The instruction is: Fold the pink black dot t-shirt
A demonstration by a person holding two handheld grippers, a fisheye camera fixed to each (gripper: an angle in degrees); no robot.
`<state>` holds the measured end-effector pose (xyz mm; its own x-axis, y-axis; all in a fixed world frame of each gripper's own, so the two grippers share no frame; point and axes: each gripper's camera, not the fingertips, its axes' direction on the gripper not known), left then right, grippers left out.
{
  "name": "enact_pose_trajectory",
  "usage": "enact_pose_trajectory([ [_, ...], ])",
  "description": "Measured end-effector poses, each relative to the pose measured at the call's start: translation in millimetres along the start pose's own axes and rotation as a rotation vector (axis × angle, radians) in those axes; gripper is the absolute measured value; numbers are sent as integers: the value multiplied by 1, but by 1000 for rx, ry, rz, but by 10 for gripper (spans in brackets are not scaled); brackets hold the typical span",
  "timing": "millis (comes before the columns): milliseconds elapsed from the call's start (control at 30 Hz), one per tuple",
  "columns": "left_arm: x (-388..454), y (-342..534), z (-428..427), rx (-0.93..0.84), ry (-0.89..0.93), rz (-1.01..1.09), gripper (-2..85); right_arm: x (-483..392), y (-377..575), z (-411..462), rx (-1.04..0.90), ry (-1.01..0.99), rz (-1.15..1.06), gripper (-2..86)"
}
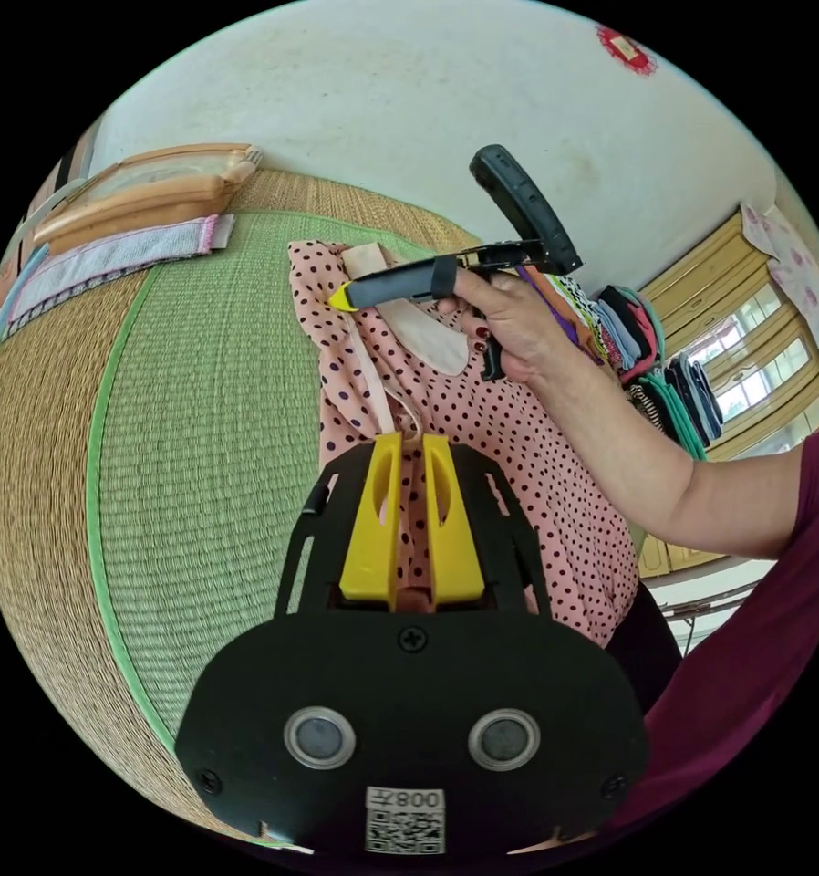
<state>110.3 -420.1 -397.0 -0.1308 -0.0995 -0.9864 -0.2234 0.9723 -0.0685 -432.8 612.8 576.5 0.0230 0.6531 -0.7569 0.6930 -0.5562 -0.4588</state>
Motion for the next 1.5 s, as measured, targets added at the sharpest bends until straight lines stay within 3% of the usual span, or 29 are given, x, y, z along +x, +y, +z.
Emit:
enact_pose_trajectory([
  [333, 19, 9, -7, 11, -30, -18, 35, -25, 47, -42, 80, -54, -58, 1],
  [467, 26, 12, -6, -16, -34, -25, 31, -42, 71, -23, -12, -67, -90, 1],
  [1000, 59, 34, -22, 37, -71, -40, 27, -21, 157, -51, 51, -103, 34, 1],
  [1300, 86, 50, -51, 227, -6, 3, 9, -35, 260, -140, 168, -81, 143, 1],
  [1500, 126, 55, -75, 216, 99, 80, 3, -71, 375, -237, 247, 40, 249, 1],
])
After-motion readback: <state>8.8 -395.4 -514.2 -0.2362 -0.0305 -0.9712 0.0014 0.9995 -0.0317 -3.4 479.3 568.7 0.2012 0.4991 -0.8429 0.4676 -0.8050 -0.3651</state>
